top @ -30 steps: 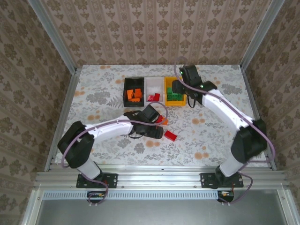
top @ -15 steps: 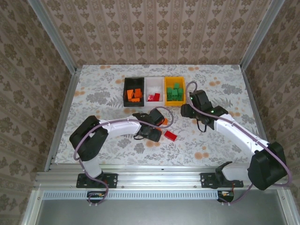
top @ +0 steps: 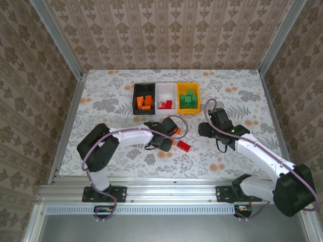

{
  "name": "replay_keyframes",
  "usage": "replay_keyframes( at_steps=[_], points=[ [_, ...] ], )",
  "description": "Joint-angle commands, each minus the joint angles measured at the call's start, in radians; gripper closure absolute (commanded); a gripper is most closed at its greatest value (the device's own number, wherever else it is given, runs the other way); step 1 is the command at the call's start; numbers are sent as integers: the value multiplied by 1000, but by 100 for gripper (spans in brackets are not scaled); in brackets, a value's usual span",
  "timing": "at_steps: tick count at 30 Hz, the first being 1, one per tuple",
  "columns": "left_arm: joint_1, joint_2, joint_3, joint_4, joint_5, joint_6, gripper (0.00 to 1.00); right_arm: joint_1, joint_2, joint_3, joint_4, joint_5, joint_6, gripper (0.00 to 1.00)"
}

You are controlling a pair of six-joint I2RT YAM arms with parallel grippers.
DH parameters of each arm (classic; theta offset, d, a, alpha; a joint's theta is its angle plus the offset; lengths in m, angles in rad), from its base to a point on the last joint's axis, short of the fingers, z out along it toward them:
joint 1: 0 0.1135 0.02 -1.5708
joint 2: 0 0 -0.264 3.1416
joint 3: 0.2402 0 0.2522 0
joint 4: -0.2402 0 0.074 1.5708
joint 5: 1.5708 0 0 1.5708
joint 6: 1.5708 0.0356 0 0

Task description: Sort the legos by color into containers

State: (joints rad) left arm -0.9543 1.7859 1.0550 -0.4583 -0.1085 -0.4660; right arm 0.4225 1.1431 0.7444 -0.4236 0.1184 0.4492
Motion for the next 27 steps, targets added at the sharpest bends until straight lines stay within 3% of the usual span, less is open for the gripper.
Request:
replay_keyframes(
  at_steps=[1,15,19,27],
  points=[
    [-5,-3,-6,41,6,17,53,1,-31,-8,-7,-16,10,43],
    [-57,-82,9,-37,-31,9,61,1,-31,-15,3,-17,9,43],
    [-58,-91,4,-38,-33,8,67,0,-25,-14,12,-19,9,44],
    [-37,-169,123,-156,-75,38,68,0,-34,-20,13,-18,6,44]
  ],
)
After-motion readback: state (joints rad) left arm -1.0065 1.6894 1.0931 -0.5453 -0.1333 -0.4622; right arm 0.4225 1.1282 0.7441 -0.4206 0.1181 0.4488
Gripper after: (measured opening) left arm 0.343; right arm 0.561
